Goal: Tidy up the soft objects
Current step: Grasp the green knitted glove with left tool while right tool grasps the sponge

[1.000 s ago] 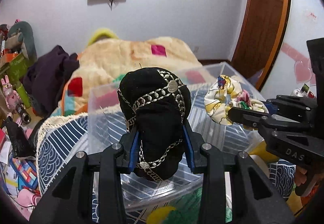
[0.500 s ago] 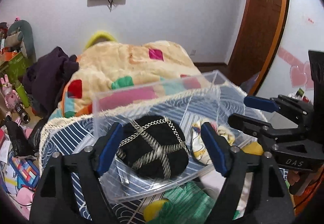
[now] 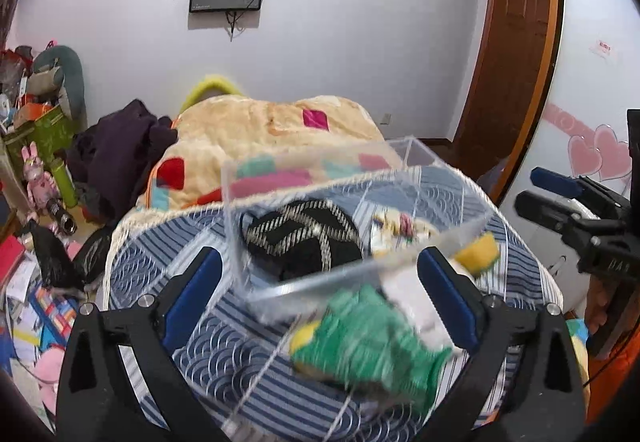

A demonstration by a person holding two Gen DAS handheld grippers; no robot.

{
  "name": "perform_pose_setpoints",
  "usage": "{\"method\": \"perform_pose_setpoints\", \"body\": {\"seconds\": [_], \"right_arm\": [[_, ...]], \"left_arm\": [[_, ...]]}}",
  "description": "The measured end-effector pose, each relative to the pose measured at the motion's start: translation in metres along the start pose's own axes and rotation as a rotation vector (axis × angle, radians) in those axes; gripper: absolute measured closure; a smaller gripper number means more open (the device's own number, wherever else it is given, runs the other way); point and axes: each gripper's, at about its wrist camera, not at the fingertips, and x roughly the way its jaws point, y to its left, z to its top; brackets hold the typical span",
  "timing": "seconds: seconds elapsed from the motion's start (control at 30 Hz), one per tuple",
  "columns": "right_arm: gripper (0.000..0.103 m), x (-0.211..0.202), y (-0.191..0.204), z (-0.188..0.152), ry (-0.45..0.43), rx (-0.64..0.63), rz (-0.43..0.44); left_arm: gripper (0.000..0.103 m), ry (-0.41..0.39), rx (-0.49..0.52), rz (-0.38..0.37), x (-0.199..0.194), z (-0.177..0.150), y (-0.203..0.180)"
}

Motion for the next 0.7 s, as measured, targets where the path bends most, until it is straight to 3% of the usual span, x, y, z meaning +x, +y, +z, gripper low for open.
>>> {"method": "perform_pose_setpoints", "body": {"seconds": [0.33, 0.57, 0.7], "right_arm": [[0.023, 0.015, -0.011, -0.046, 0.090, 0.068, -0.008], [0.024, 0.030, -0.018, -0.056, 0.115, 0.084, -0.005], [0.036, 0.036, -0.016, -0.057, 0.121, 0.085, 0.006]], "left_arm": [[0.005, 0.057, -0.049, -0.046, 0.011, -0.045, 0.000], [0.033, 0.079, -0.018, -0.092, 0.023, -0.053, -0.014], [0.048, 0.087, -0.007, -0.090, 0.029, -0.056, -0.018]]}}
